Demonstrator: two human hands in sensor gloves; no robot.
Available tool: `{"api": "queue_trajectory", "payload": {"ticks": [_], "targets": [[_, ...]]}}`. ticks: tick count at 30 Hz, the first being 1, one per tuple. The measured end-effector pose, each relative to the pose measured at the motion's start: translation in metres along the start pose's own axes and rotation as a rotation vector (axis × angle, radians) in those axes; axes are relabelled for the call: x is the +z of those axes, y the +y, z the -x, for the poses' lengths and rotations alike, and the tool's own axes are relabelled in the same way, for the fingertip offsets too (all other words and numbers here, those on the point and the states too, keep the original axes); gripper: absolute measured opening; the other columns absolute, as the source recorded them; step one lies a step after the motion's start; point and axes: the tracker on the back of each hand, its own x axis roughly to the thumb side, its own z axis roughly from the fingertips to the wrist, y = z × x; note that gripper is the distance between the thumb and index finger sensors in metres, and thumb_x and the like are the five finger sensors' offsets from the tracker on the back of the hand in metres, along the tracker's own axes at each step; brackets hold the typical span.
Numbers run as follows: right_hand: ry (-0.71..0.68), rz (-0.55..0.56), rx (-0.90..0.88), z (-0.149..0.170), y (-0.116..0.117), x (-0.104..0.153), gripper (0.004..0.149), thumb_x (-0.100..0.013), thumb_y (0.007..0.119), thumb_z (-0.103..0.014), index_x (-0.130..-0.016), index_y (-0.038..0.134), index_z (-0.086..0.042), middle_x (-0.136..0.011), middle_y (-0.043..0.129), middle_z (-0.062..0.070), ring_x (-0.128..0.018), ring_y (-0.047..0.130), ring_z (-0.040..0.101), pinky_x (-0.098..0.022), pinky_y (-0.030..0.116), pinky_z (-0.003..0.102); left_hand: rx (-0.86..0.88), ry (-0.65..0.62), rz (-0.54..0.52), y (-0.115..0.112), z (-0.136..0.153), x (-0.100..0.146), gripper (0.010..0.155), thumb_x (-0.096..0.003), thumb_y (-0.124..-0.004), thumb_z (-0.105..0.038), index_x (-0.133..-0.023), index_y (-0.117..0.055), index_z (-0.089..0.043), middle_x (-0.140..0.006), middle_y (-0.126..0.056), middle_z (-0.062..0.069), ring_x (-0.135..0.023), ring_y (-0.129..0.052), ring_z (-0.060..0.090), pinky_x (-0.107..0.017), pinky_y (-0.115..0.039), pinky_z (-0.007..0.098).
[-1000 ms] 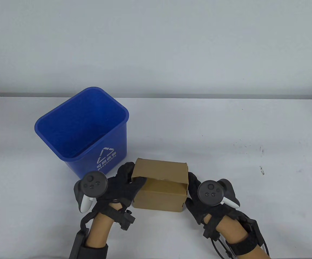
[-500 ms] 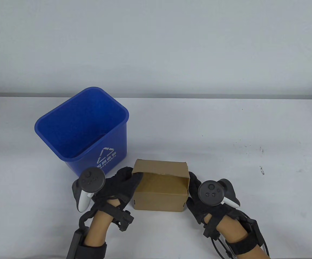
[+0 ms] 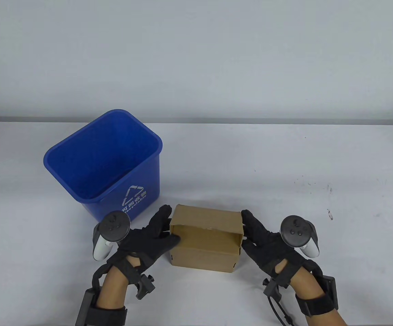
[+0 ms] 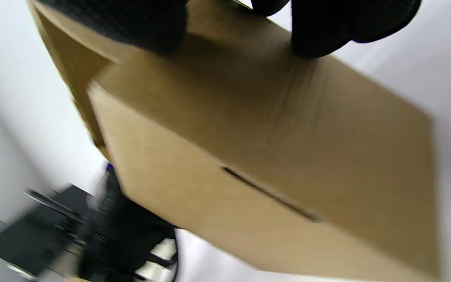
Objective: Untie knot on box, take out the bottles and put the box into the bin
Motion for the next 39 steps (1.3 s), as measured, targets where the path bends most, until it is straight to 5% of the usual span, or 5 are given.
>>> {"api": "queue_trajectory", "payload": {"ticks": [6, 12, 17, 25, 39], "targets": [[0.012, -0.162, -0.157, 0.010, 0.006, -0.003, 0.104, -0.051, 0.074, -0.051, -0.100, -0.007, -0.008, -0.104, -0.009, 0.023, -0.095, 0.018, 0.066, -0.066, 0.036, 0.073, 0.024, -0.009, 0.082, -0.009, 0.003, -0.002, 0.106, -0.0459, -0.080, -0.070, -0.115, -0.016, -0.020, -0.107, -0.041, 0.025, -0.080, -0.076, 0.049, -0.062, -0.070, 0.061], [0.095, -0.148, -0.164, 0.013, 0.005, -0.003, 0.108, -0.047, 0.082, -0.052, -0.102, -0.001, -0.010, -0.107, -0.003, 0.017, -0.097, 0.029, 0.059, -0.066, 0.044, 0.066, 0.053, -0.015, 0.127, -0.010, 0.003, -0.002, 0.114, -0.0440, -0.086, -0.068, -0.114, -0.014, -0.014, -0.114, -0.021, 0.028, -0.089, -0.061, 0.055, -0.065, -0.064, 0.061], [0.065, -0.116, -0.140, 0.009, 0.002, -0.003, 0.106, -0.045, 0.087, -0.049, -0.104, 0.008, -0.009, -0.108, 0.004, 0.017, -0.092, 0.040, 0.059, -0.066, 0.050, 0.062, 0.002, -0.099, 0.077, -0.010, -0.005, 0.003, 0.113, -0.0423, -0.089, -0.063, -0.114, -0.020, -0.009, -0.114, -0.027, 0.027, -0.085, -0.064, 0.059, -0.066, -0.064, 0.062], [-0.059, 0.014, 0.145, -0.009, -0.008, 0.000, 0.102, -0.043, 0.089, -0.046, -0.106, 0.017, -0.013, -0.110, 0.015, 0.016, -0.092, 0.055, 0.051, -0.064, 0.060, 0.056, -0.179, -0.250, -0.054, -0.011, -0.018, 0.006, 0.109, -0.0395, -0.093, -0.055, -0.114, -0.025, -0.014, -0.116, -0.030, 0.020, -0.090, -0.065, 0.058, -0.069, -0.067, 0.060], [-0.137, 0.059, 0.469, -0.017, 0.003, -0.002, 0.104, -0.040, 0.094, -0.039, -0.104, 0.017, -0.010, -0.108, 0.018, 0.018, -0.083, 0.076, 0.039, -0.060, 0.074, 0.045, -0.361, -0.245, -0.084, -0.010, -0.021, 0.009, 0.115, -0.0353, -0.103, -0.041, -0.110, -0.018, -0.017, -0.113, -0.025, 0.017, -0.098, -0.065, 0.051, -0.071, -0.072, 0.050]]}}
